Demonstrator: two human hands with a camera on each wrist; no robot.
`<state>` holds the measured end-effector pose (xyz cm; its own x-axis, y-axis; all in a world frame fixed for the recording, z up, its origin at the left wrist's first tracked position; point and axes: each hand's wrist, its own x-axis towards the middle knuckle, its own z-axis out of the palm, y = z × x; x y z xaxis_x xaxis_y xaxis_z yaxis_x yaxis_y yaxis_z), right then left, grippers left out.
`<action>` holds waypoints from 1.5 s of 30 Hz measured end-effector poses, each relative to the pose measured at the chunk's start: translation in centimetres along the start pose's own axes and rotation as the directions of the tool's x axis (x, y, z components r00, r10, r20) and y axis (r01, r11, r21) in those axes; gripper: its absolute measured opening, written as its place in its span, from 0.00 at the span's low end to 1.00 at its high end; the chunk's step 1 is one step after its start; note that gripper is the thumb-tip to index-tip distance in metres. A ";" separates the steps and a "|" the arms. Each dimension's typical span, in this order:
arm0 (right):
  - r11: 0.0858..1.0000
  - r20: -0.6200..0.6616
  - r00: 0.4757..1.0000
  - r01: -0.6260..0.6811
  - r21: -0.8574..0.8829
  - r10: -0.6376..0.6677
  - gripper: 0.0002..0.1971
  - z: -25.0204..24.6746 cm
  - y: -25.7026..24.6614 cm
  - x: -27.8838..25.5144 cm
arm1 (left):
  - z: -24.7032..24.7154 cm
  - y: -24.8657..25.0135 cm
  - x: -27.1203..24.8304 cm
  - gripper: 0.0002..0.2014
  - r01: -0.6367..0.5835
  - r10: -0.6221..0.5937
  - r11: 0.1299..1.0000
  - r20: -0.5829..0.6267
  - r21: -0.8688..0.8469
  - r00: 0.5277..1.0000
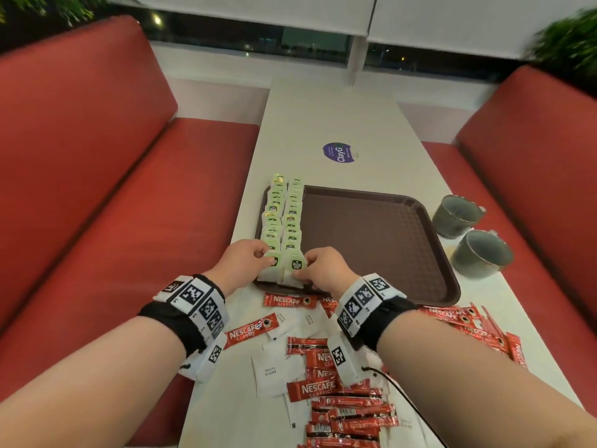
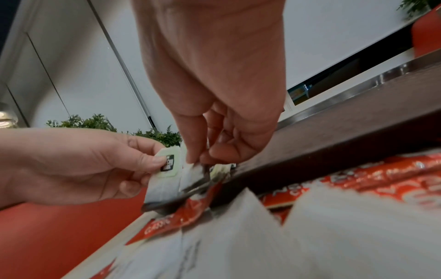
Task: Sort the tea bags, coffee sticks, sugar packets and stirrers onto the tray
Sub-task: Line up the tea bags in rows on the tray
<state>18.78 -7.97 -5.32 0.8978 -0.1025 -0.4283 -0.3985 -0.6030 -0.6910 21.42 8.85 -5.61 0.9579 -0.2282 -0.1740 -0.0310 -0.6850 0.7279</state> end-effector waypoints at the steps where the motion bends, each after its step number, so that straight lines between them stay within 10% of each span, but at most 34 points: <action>1: 0.999 0.005 1.000 0.003 -0.036 -0.003 0.09 0.2 0.0 0.2 | -0.1 -0.1 0.2 0.15 0.004 -0.005 0.999 0.023 0.036 1.000; 7: 0.988 0.025 0.999 0.028 -0.154 -0.025 0.19 0.7 -0.3 1.0 | -0.3 -0.6 0.9 0.02 0.015 -0.028 0.979 0.062 0.204 0.998; 45: 0.911 0.081 0.996 0.072 -0.407 -0.043 0.13 0.7 -1.5 2.0 | 1.7 -1.3 0.8 0.16 -0.042 0.058 0.971 -0.057 0.237 0.997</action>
<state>21.03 -6.70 -5.60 0.8960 -0.0125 -0.4439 -0.2219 -0.8785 -0.4232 21.75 8.39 -7.76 0.9694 -0.2271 -0.0935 -0.1382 -0.8191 0.5568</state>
